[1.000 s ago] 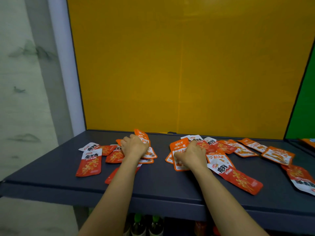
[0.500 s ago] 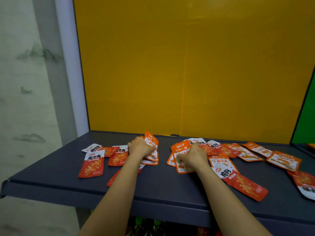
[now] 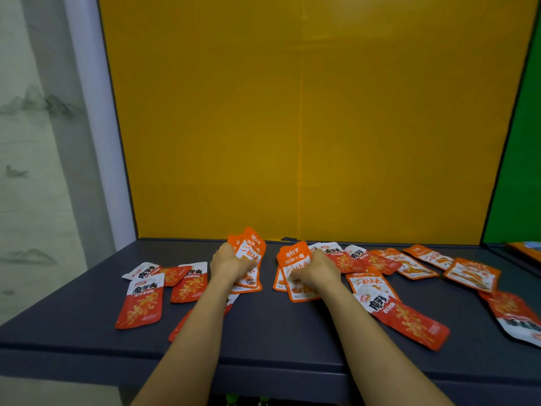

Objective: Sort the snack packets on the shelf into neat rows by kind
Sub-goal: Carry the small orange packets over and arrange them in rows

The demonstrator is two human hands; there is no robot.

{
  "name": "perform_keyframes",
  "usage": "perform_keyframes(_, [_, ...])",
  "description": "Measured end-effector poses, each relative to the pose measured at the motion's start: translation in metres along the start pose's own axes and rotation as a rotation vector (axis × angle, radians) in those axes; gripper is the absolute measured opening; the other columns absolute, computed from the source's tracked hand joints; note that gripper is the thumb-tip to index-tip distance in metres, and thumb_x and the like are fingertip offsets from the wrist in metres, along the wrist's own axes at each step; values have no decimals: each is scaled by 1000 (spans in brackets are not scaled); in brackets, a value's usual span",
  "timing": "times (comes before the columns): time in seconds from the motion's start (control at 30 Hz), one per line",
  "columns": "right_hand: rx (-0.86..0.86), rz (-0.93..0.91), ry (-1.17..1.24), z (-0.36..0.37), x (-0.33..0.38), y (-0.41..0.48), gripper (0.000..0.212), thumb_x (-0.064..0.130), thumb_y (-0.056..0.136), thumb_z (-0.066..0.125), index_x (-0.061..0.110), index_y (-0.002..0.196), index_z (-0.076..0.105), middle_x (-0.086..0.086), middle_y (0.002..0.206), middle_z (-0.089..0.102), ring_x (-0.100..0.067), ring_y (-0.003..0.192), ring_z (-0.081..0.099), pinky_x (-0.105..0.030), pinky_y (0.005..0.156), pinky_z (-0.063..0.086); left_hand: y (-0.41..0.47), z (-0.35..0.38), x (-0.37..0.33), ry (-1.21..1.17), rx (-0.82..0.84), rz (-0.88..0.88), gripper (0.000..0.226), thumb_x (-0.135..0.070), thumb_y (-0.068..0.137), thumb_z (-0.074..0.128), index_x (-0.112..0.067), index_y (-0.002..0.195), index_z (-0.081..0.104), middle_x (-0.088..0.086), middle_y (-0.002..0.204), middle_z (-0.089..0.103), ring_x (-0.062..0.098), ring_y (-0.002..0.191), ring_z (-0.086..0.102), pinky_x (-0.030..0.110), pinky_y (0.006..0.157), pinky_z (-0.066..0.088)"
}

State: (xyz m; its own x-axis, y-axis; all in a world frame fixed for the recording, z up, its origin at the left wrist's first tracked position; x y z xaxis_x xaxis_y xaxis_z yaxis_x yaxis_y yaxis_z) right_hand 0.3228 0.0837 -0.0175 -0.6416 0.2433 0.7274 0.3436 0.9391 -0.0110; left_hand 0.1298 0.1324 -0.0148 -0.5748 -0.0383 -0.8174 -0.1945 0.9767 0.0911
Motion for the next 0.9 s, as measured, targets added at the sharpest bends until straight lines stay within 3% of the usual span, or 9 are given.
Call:
perform_keyframes(0.13, [-45,-92,40,-2,3,-10,42,20,85,61,9,121,43,-11,126,57,-30,118,54,-36,92,44,-2,-4,-4,-86,-27,50,51,-20,77,73,0,114,43,21,122,56,38,108,58,48,92,49])
perform_keyframes(0.23, [-111,-192,122,-14,13,-23,38,16,88,57,6,120,40,-14,123,59,-32,113,56,-37,90,44,-14,-16,-21,-112,-80,162,43,-20,80,71,-7,98,34,23,120,56,39,108,56,47,90,49])
perform_keyframes(0.4, [-205,-296,355,-68,21,-53,32,17,90,57,12,117,41,-7,120,60,-27,110,60,-41,92,49,-45,-47,-74,-370,-112,315,41,-14,83,67,-13,103,31,18,122,56,34,105,60,43,85,48])
perform_keyframes(0.53, [-231,-308,514,-127,-9,-83,28,15,88,60,20,109,42,-1,112,62,-19,100,62,-39,87,52,-79,-21,-112,-634,145,328,41,-11,83,66,-12,113,38,6,109,60,17,81,63,32,66,52])
perform_keyframes(0.63, [-289,-270,561,-177,-55,-108,28,13,88,60,18,110,44,-3,108,64,-18,94,63,-34,79,53,-108,28,-139,-709,377,302,48,-14,82,68,-7,123,45,10,110,67,20,82,68,30,56,55])
perform_keyframes(0.77, [-405,-163,607,-246,-134,-151,31,11,89,60,18,116,46,2,104,65,-11,87,63,-19,66,50,-161,106,-180,-758,612,299,46,-14,82,67,-7,124,49,14,110,68,24,84,69,31,59,57])
perform_keyframes(0.9, [-598,-32,579,-313,-221,-200,32,10,88,61,17,115,45,-3,108,63,-17,92,62,-22,71,48,-230,184,-222,-754,802,309,43,-16,84,65,-13,123,47,10,109,67,21,86,68,29,58,56])
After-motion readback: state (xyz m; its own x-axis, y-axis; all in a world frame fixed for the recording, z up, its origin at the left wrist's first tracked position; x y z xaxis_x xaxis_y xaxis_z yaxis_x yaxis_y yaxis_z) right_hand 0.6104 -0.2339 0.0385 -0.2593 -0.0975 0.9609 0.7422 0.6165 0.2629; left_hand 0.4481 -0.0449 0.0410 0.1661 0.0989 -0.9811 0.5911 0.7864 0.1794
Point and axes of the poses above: each hand's wrist, its own y-axis towards the middle knuckle, its own z-axis out of the palm, x = y × z, the point moved 5 cm from there along y, towards the middle knuckle
